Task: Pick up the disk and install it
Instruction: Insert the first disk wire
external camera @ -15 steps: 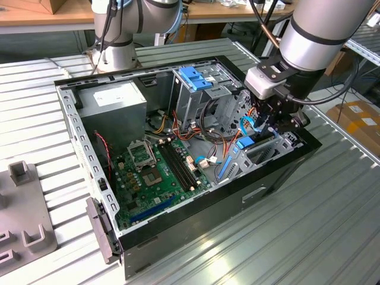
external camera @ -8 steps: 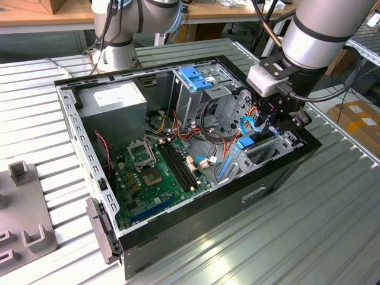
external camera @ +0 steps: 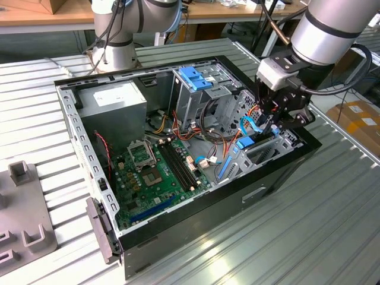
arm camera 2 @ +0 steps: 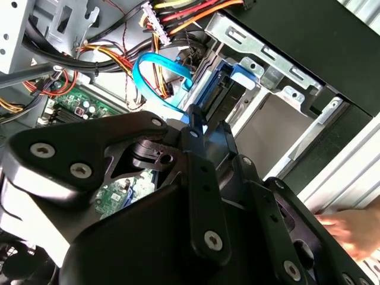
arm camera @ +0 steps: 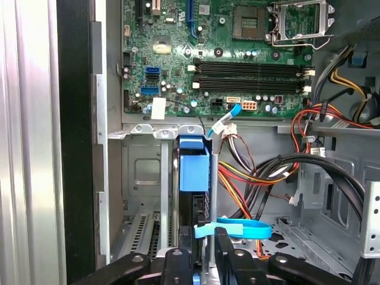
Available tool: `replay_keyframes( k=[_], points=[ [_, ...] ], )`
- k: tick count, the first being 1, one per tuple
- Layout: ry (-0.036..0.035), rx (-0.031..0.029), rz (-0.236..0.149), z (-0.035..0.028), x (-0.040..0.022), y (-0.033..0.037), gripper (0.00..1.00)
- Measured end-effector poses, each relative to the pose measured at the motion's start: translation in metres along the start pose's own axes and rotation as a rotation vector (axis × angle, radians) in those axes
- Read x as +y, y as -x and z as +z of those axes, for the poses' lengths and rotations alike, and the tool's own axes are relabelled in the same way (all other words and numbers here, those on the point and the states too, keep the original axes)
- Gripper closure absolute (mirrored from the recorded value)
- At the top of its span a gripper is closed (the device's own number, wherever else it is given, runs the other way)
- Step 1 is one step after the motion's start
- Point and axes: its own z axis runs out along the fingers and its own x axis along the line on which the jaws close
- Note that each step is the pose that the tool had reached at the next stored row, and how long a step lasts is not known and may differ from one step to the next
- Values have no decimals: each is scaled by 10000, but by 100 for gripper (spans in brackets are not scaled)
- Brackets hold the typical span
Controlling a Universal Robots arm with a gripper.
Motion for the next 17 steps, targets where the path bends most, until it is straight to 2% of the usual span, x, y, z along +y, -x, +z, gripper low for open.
replay_keyframes(
  k=[1,4,7,13,17],
  points=[
    [83,-1,5,-1,-15,1,71],
    [220,0,15,0,-34,1,71],
    [221,-1,15,0,-35,1,71],
    [222,3,15,4,-41,67,71],
    [222,20,13,-31,-44,71,71]
  ],
)
